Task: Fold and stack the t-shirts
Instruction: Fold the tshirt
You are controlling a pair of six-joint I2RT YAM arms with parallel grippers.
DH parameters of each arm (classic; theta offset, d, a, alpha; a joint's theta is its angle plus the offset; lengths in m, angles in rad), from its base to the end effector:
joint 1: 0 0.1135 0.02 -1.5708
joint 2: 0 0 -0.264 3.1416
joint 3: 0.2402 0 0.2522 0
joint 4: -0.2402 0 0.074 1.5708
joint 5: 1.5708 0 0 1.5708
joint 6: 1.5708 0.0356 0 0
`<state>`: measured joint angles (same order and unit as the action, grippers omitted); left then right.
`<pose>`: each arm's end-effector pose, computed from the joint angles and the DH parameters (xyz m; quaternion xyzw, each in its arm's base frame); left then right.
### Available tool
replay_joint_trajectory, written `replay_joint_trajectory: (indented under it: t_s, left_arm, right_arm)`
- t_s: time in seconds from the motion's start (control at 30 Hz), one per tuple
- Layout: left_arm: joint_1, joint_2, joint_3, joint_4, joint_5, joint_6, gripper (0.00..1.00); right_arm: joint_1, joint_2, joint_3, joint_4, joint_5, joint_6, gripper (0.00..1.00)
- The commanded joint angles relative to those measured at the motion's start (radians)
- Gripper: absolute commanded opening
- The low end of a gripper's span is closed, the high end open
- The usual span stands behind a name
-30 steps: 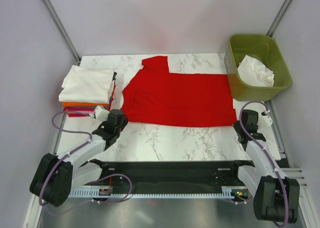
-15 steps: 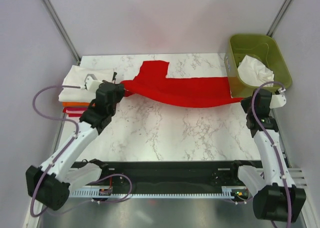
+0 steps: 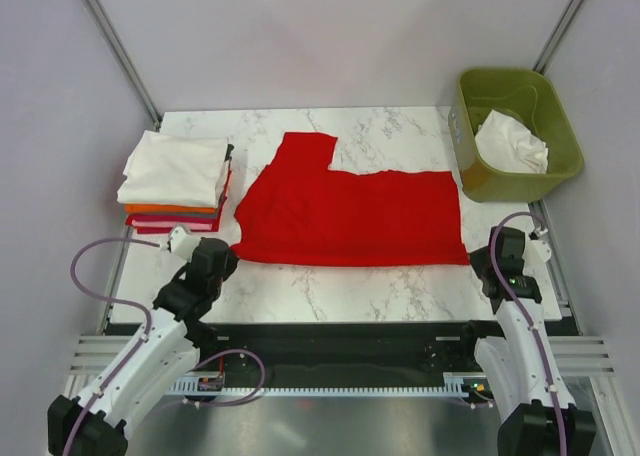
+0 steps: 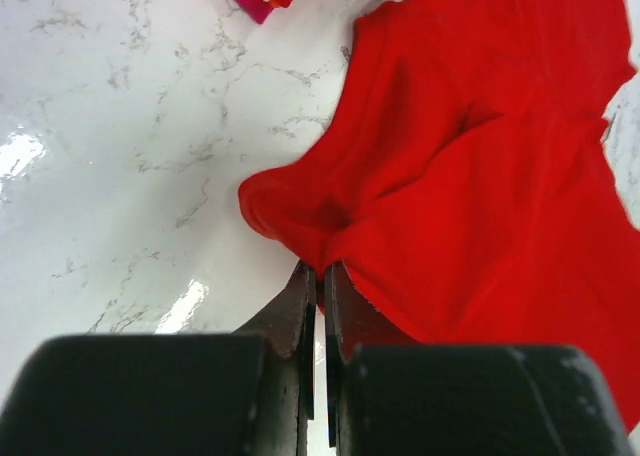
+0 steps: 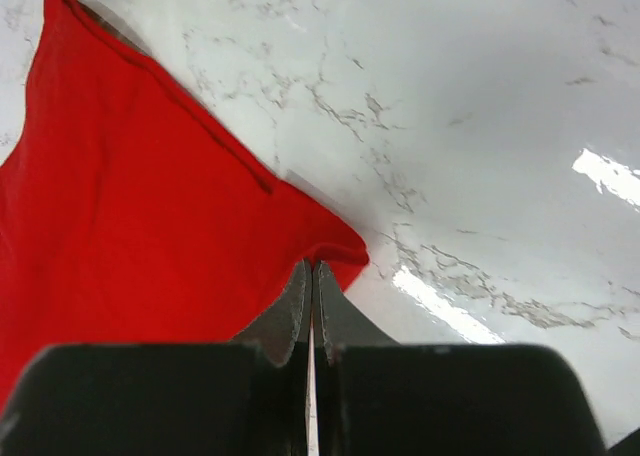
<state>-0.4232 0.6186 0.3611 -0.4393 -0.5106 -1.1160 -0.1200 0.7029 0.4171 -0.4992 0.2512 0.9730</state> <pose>0.1327 -0.0407 0.1948 -0.3982 0.7883 -0.1206 0.4533 0.1451 -0.0264 0.1960 0.5173 0.7581 0.0518 0.3937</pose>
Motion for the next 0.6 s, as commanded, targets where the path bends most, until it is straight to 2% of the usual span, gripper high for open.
replay_joint_trajectory:
  t_s: [0.0, 0.2, 0.57]
  left_arm:
    - [0.003, -0.108, -0.052, -0.058, -0.026, -0.044, 0.02]
    - [0.003, -0.218, -0.159, -0.093, 0.03, -0.094, 0.02]
    - [0.003, -0.237, -0.185, -0.113, 0.052, -0.114, 0.02]
  right_arm:
    - [-0.003, -0.083, -0.05, -0.025, 0.011, -0.003, 0.0]
    - [-0.004, -0.183, -0.121, -0.062, 0.0, 0.009, 0.0]
    - [-0.004, -0.23, -0.109, -0.125, -0.003, -0.002, 0.0]
